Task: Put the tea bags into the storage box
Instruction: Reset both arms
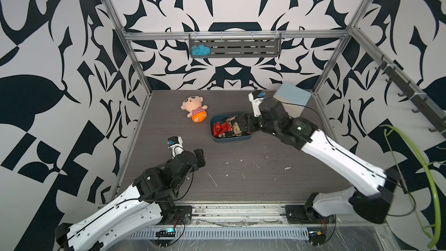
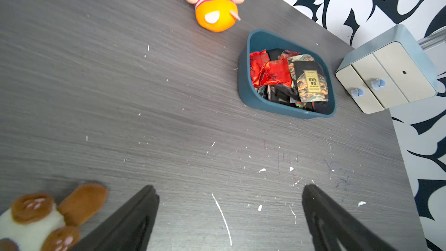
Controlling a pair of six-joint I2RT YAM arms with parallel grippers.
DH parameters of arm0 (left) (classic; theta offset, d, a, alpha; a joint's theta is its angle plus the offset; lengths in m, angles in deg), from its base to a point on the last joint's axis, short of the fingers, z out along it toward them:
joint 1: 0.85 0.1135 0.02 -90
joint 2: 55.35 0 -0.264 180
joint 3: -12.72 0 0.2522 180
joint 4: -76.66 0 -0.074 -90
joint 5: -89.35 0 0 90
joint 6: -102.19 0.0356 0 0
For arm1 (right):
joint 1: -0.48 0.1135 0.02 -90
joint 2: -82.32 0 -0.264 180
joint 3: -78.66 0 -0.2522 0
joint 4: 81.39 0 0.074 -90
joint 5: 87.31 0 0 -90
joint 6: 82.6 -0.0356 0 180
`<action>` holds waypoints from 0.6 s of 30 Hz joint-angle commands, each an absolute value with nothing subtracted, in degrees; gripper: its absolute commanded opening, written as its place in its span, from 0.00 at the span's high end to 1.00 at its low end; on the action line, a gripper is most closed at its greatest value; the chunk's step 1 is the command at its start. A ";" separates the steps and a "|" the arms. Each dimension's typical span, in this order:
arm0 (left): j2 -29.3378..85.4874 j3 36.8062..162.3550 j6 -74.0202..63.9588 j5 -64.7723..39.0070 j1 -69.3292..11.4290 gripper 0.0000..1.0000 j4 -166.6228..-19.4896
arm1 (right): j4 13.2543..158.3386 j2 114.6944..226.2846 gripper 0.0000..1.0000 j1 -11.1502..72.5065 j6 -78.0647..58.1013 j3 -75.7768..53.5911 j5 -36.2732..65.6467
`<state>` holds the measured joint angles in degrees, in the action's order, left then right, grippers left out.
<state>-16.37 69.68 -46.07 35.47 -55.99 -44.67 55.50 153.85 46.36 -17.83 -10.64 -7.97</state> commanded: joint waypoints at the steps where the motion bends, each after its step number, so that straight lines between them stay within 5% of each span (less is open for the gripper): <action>1: -12.34 73.64 -42.73 39.00 -55.63 0.00 -44.69 | 59.32 142.98 0.01 46.16 -14.95 -18.40 -16.83; 9: 0.27 77.99 -29.42 32.94 -44.06 0.00 -54.30 | 65.06 118.77 0.01 46.00 -7.36 -38.82 -34.29; 18: 4.61 71.03 -15.77 20.81 -20.60 0.00 -73.74 | 89.49 113.60 0.00 43.15 0.88 -62.25 -45.41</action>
